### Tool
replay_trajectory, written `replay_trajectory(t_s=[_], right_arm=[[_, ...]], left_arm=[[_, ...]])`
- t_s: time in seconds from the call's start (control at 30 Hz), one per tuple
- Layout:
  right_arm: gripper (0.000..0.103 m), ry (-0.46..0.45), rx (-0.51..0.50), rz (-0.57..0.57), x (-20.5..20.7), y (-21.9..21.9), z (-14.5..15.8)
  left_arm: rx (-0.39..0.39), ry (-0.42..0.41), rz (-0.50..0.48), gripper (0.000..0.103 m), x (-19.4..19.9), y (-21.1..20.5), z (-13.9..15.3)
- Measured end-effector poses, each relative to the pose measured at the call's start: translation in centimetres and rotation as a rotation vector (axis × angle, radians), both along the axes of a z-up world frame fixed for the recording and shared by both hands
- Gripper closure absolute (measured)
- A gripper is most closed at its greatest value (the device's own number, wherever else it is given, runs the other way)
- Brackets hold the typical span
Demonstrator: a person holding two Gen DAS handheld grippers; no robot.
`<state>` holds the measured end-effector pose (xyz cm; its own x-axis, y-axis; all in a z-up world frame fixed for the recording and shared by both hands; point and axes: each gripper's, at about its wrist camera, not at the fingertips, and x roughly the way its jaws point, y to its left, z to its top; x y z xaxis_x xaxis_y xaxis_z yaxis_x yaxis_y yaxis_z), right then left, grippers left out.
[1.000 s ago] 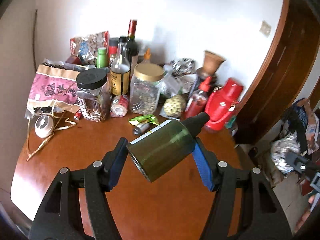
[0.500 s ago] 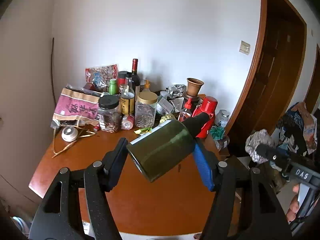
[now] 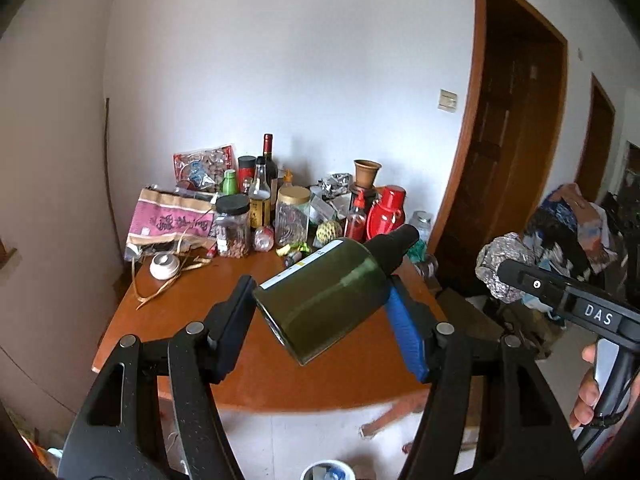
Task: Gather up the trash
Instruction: 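Lift the green can and foil ball off the table toward the bin, then open the right gripper to drop the foil ball into the bin while the left carries the can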
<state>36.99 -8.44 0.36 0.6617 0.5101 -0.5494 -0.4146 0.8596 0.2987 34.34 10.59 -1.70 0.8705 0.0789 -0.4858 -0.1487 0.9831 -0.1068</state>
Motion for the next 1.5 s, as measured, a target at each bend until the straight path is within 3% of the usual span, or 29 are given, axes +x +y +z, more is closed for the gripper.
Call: replay_trajectory(t_s=[0.33, 0.57, 0.8, 1.17, 1.5], right_arm=[[0.059, 0.076, -0.007, -0.063, -10.5, 0.7, -2.5], [0.059, 0.146, -0.045, -0.082, -12.4, 0.4, -4.1], [0.059, 0.222, -0.098, -0.064, -12.1, 0.0, -7.6], [0.059, 0.382, -0.163, 0.021, -8.7, 0.1, -18.2], [0.059, 0.504, -0.258, 0.103, -5.4, -0.1, -30.4]], left_arm=[[-0.017, 0.062, -0.069, 0.039, -9.2, 0.8, -1.9], [-0.045, 0.112, -0.105, 0.039, -11.2, 0.1, -3.6], [-0.064, 0.199, -0.102, 0.039, -11.3, -0.9, -7.2], [-0.109, 0.41, -0.019, 0.039, -8.5, -1.8, -18.7], [-0.163, 0.579, 0.096, 0.039, -6.9, -1.5, -32.2]])
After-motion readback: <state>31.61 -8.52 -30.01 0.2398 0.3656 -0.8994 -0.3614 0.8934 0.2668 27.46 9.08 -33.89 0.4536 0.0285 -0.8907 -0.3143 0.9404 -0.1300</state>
